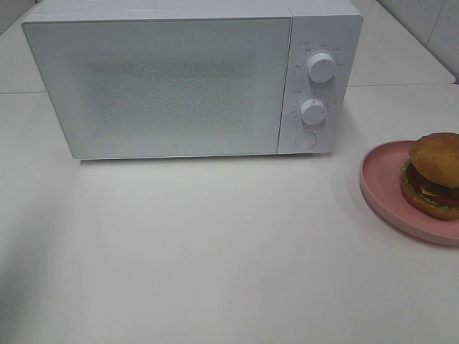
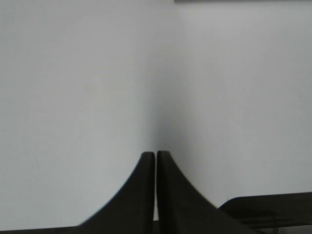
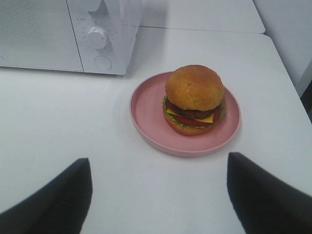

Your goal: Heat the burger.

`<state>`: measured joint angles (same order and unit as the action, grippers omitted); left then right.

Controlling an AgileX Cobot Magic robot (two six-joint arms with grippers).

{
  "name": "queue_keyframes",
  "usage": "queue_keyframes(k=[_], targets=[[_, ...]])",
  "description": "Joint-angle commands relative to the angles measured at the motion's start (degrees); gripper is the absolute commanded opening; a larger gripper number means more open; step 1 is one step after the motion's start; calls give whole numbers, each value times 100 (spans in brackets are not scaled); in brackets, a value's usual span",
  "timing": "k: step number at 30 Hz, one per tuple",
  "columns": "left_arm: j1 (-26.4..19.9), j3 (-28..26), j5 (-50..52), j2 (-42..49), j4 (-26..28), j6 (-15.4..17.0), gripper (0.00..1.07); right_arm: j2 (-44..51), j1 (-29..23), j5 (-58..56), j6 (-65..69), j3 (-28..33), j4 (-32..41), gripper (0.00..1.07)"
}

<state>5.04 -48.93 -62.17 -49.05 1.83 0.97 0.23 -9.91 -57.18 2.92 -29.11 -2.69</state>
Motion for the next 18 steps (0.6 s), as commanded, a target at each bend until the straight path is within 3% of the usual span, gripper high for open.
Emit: queue_keyframes(k=[1, 9, 10, 13, 15, 18], targets=[[-23, 550, -155, 1272, 80, -23, 0, 172, 11, 46, -40, 6, -34, 70], [-23, 1169, -195, 3060, 132, -57, 0, 172, 11, 46, -40, 6, -34, 70], [-23, 1341, -183, 3501, 160, -206, 0, 172, 11, 46, -40, 6, -34, 70], [-23, 1432, -183, 3661, 201, -309, 0, 172, 11, 46, -40, 6, -34, 70], [-23, 1770, -115, 4280, 367, -659, 0, 172, 11, 46, -40, 6, -34, 70], [-23, 1965, 218, 4572, 430, -785, 0, 172, 11, 46, -40, 6, -34, 70]])
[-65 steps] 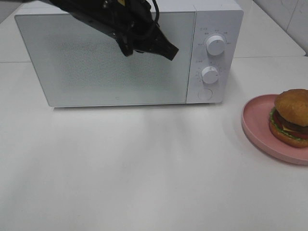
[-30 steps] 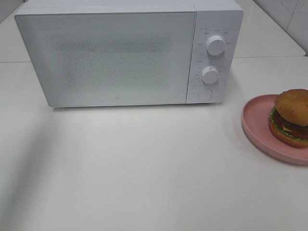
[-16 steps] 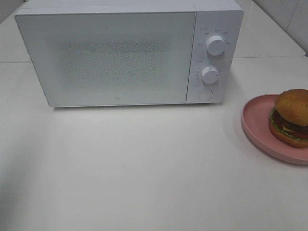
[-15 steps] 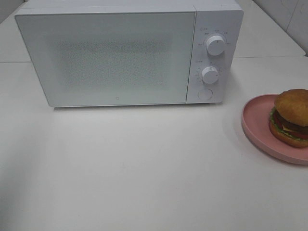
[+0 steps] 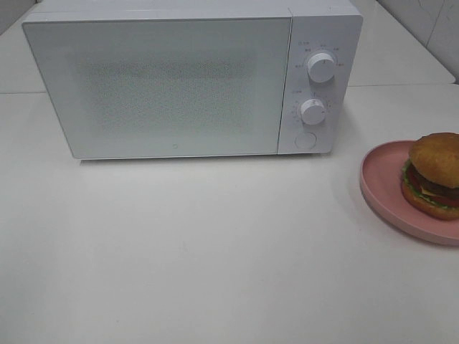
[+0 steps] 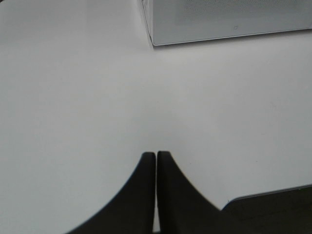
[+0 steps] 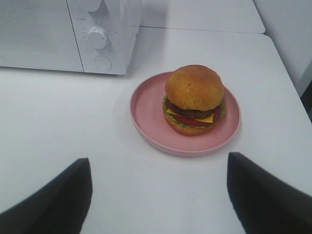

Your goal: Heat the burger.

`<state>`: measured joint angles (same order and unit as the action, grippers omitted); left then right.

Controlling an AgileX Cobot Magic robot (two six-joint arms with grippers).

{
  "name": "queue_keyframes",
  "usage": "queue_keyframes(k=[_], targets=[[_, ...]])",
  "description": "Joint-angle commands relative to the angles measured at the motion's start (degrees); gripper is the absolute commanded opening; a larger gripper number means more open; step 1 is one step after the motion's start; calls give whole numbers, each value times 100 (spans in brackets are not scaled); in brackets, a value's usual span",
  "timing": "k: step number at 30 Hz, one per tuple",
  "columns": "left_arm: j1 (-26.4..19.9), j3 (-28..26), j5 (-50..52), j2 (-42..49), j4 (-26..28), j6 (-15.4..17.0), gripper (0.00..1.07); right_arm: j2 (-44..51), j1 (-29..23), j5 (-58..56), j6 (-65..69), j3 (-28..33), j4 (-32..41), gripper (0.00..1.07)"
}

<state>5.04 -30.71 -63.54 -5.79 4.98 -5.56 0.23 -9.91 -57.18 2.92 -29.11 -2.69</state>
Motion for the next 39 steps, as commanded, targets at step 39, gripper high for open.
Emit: queue_keyframes(k=[39], targets=[[-476, 206, 430, 315, 80, -103, 0, 166, 751, 46, -34, 6, -34, 70]])
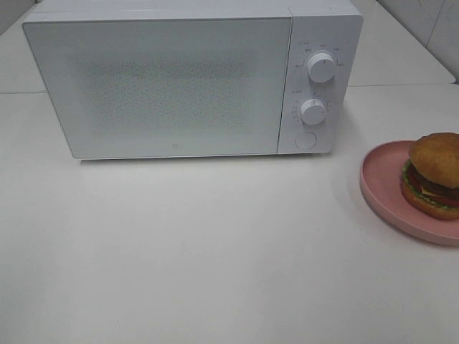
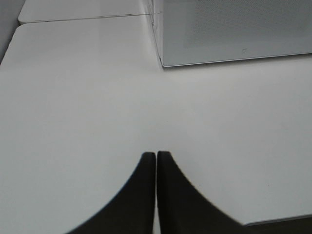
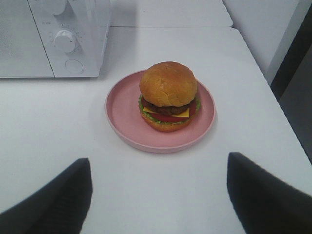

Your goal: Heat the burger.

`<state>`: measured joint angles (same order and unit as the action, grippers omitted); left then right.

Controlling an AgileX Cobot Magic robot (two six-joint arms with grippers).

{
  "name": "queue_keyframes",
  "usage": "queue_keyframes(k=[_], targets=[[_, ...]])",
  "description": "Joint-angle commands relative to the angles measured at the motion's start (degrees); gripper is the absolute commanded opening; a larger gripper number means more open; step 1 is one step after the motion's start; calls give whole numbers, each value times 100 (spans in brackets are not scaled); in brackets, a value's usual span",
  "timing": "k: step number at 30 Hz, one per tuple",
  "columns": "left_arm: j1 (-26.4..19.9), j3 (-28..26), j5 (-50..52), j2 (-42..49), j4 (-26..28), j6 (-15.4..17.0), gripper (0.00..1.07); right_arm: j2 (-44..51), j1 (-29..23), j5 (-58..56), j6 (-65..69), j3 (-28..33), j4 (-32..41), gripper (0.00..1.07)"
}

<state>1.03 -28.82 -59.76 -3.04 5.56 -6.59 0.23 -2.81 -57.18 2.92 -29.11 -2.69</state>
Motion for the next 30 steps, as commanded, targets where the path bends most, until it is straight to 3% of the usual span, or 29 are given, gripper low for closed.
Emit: queue_keyframes(k=[1, 6, 30], targets=[[-160, 17, 52, 63, 23, 0, 0, 166, 40, 46, -34, 6, -34, 70], [-132, 17, 52, 498, 6, 0, 0, 166, 40, 46, -34, 6, -34, 70], [-126, 17, 57, 464, 6, 0, 0, 166, 40, 52, -34, 6, -34, 70]])
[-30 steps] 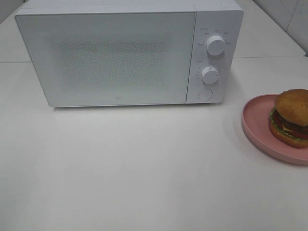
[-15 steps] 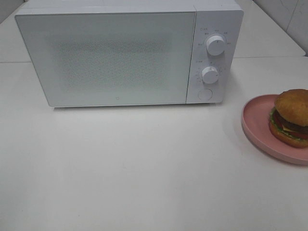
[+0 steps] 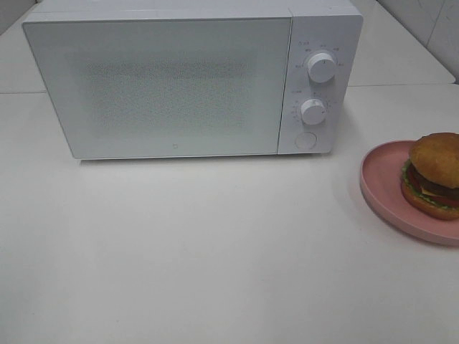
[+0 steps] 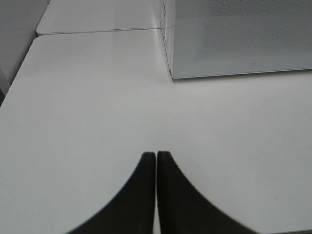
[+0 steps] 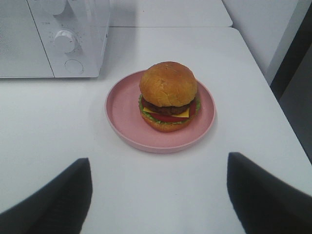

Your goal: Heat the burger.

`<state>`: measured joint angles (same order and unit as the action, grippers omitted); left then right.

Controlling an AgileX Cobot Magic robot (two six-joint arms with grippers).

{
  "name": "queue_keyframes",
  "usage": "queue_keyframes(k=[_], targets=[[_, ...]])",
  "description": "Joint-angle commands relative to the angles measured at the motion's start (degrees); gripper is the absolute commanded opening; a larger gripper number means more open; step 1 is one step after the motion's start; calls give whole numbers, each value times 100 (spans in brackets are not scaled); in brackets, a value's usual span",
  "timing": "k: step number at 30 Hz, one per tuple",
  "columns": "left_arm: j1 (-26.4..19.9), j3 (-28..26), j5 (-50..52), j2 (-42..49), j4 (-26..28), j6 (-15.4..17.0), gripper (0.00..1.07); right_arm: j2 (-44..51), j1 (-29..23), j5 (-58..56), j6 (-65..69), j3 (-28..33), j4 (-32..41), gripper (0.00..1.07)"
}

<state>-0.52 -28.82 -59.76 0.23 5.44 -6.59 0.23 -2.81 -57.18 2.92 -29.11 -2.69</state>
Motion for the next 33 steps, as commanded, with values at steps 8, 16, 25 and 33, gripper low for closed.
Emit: queue_keyframes(k=[8, 16, 25, 33], targets=[[29, 17, 57, 132, 17, 0, 0, 166, 40, 52, -34, 6, -34, 70], [29, 17, 57, 132, 17, 0, 0, 166, 40, 52, -34, 6, -34, 70], [29, 17, 57, 132, 17, 0, 0, 166, 40, 52, -34, 6, -34, 70], [29, 17, 57, 132, 17, 0, 0, 166, 40, 52, -34, 6, -34, 70]])
